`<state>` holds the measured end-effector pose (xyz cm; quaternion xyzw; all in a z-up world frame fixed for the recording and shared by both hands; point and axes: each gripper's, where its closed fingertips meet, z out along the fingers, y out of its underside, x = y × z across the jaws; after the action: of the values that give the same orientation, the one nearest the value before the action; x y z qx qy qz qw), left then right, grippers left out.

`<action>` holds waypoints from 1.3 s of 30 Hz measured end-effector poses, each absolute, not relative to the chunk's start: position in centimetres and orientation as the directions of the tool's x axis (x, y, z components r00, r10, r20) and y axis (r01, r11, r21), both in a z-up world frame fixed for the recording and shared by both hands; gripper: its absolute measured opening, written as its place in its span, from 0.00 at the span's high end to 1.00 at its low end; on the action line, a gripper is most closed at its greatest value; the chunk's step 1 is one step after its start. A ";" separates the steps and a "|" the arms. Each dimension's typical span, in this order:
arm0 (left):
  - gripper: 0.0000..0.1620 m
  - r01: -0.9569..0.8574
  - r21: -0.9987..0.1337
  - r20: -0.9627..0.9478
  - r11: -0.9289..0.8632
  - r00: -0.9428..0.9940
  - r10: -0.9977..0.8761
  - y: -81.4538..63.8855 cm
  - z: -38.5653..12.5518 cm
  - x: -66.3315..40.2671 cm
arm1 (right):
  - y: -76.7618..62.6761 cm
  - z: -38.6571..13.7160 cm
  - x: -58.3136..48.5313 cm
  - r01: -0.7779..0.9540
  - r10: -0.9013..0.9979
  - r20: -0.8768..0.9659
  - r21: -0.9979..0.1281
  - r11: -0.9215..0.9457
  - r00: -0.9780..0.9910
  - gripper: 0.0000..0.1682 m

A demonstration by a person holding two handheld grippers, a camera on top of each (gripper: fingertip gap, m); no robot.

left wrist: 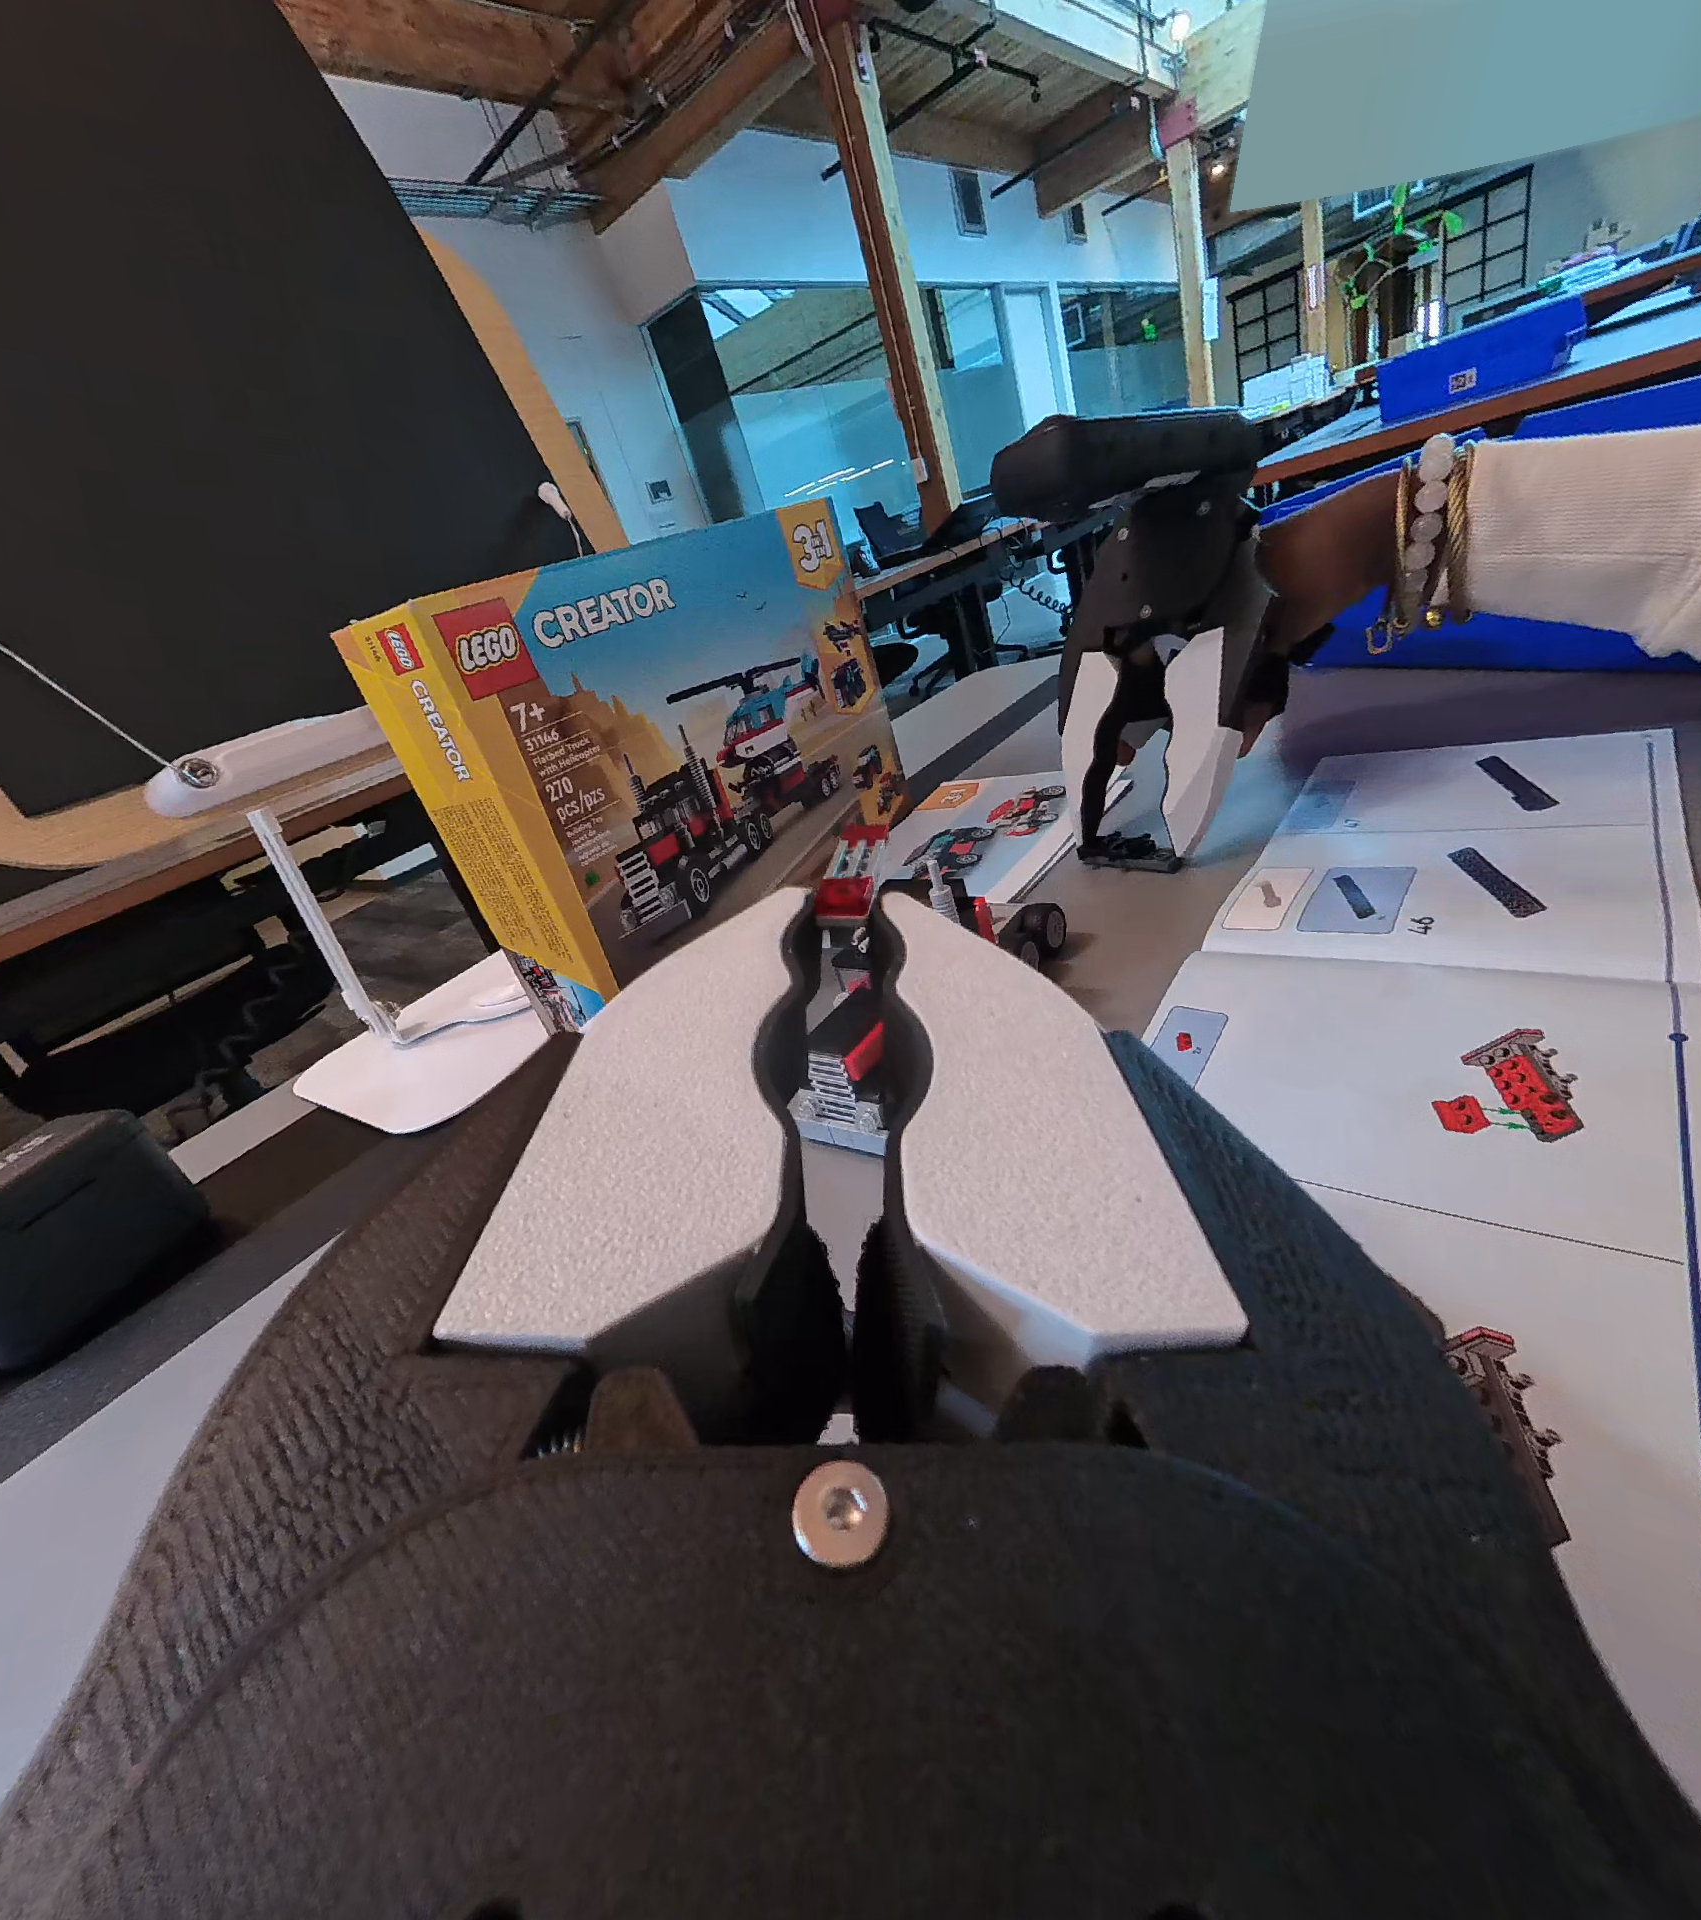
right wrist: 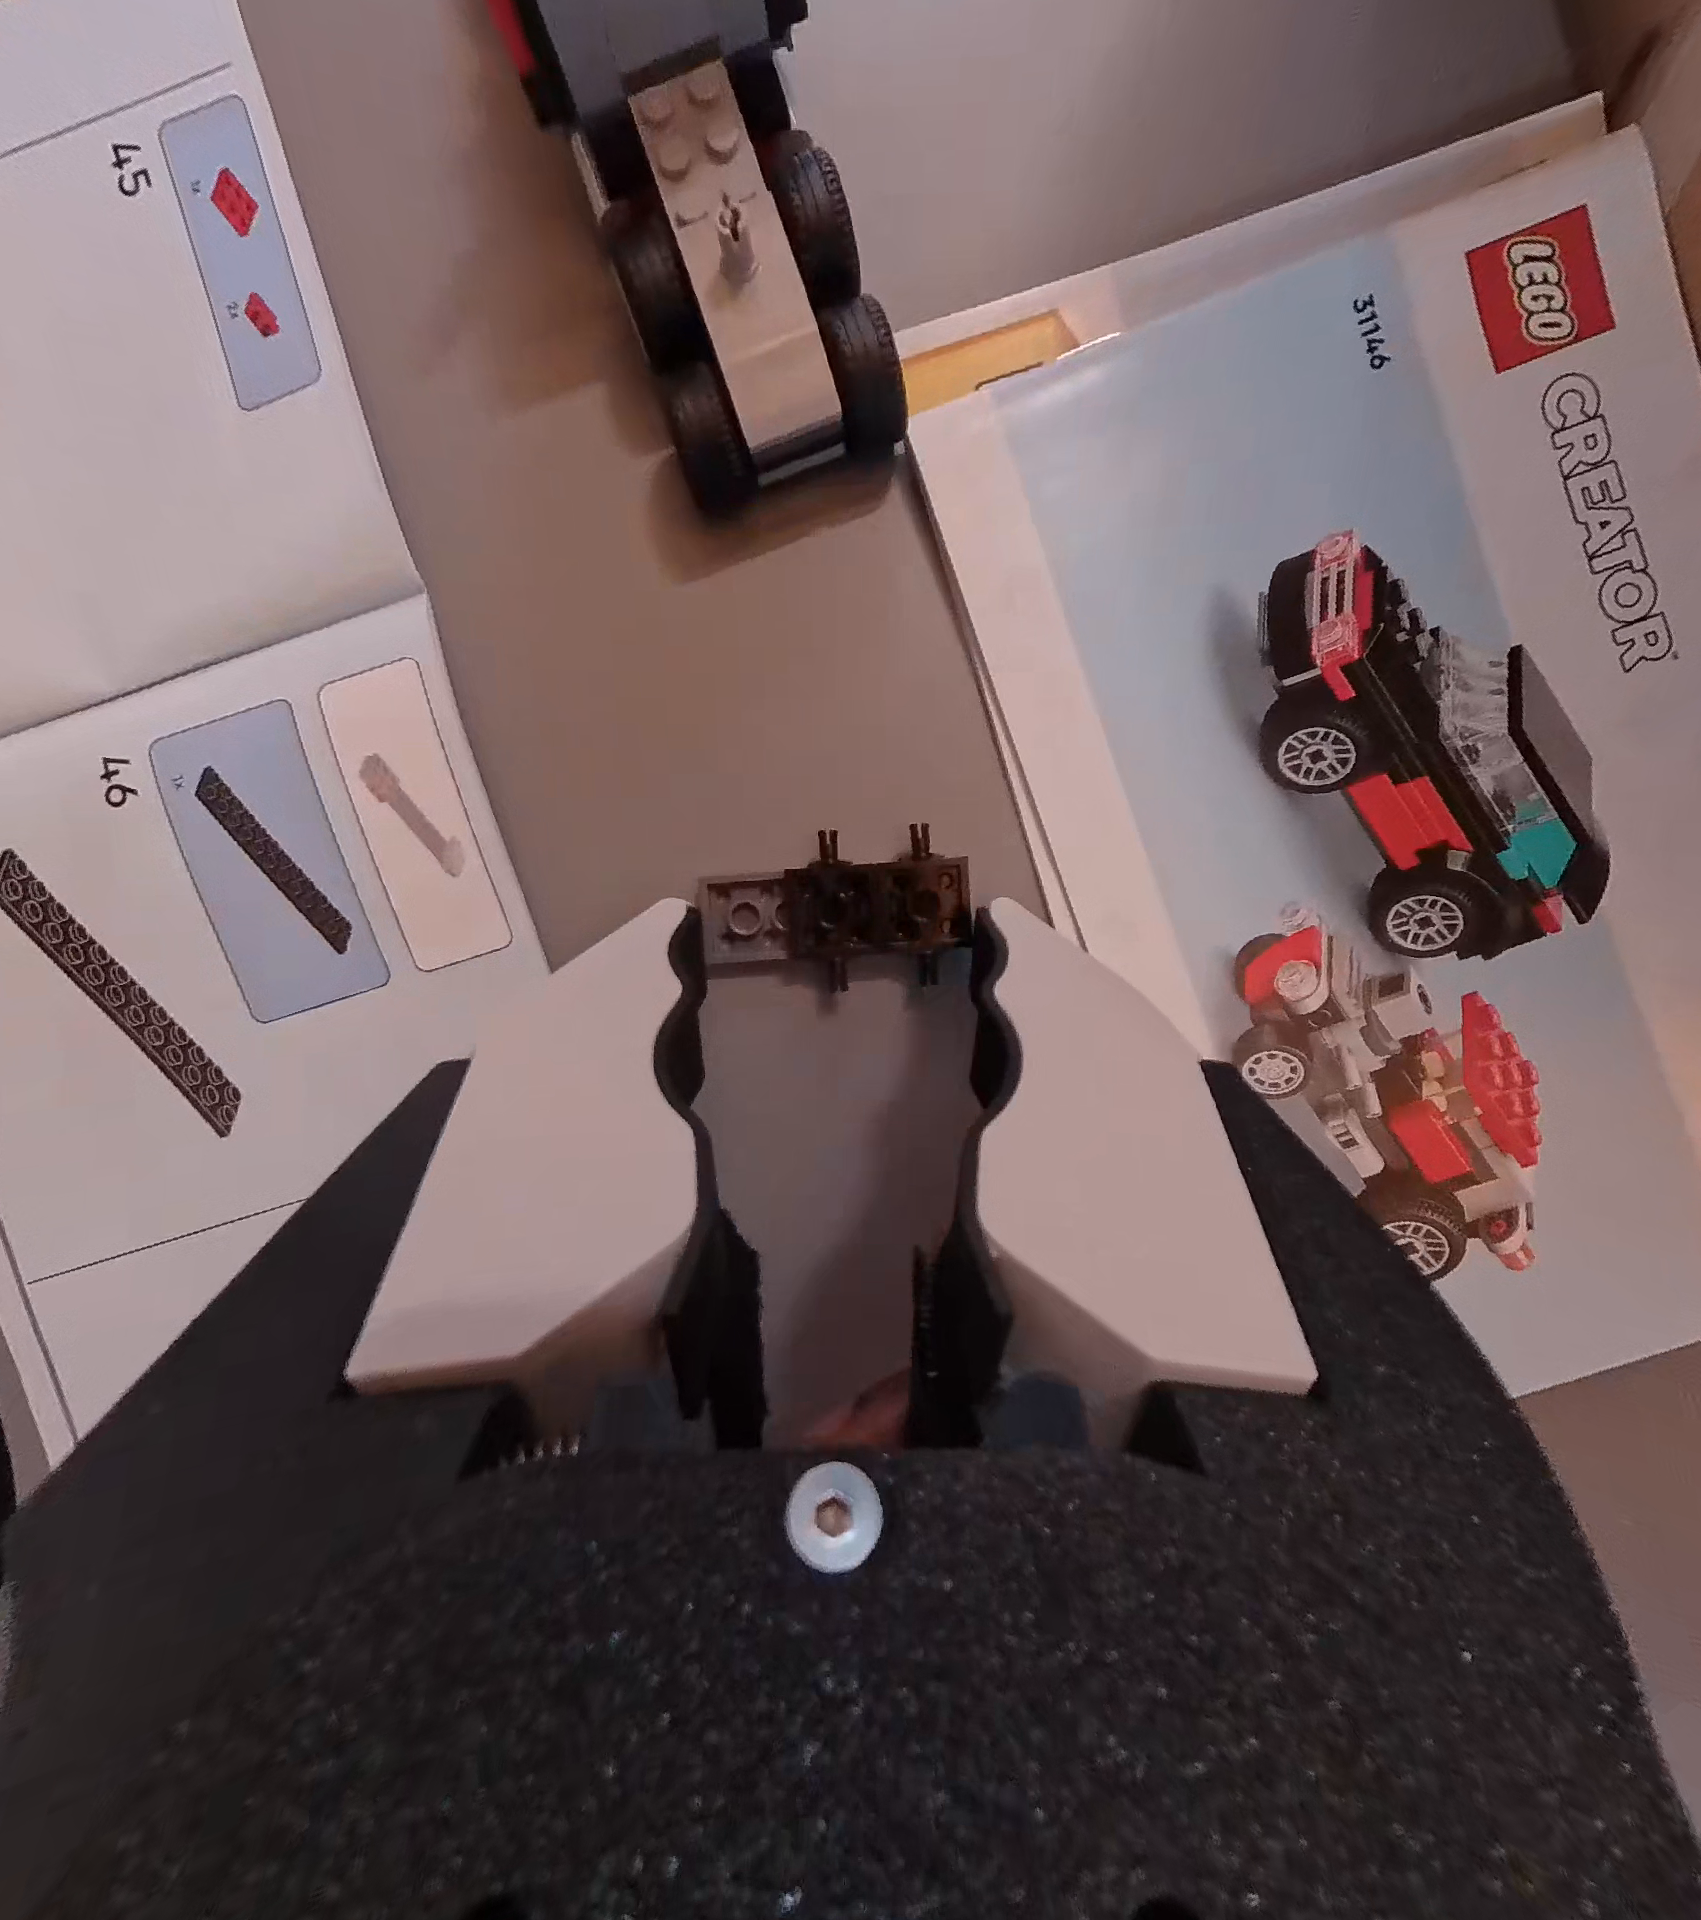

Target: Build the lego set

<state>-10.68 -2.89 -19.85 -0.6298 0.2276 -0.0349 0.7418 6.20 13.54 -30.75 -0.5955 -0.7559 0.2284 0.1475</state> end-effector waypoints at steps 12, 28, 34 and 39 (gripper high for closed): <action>0.95 -0.235 -0.953 -0.289 0.192 0.895 -0.339 -2.8 -20.1 -10.7 | 13.1 -30.6 5.4 0.827 0.967 -0.026 -0.524 0.202 -0.253 0.70; 0.95 -0.235 -0.952 -0.290 0.195 0.894 -0.342 -2.8 -20.1 -10.6 | -6.9 -24.4 1.1 0.803 0.311 -0.878 -0.465 -0.372 -0.365 0.70; 0.95 -0.227 -0.953 -0.286 0.202 0.896 -0.339 -2.8 -19.9 -10.7 | -0.5 -25.9 0.1 0.734 0.622 -0.754 -0.542 -0.409 -0.210 0.70; 0.95 -0.235 -0.952 -0.292 0.197 0.893 -0.344 -2.7 -20.1 -10.5 | -1.7 -24.7 2.1 0.626 0.801 -0.369 -0.780 0.009 -0.472 0.83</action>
<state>-10.51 -2.66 -20.08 -0.6324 0.2289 -0.0367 0.7392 2.08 -1.70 -24.75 -0.5062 -0.7046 0.4891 0.0895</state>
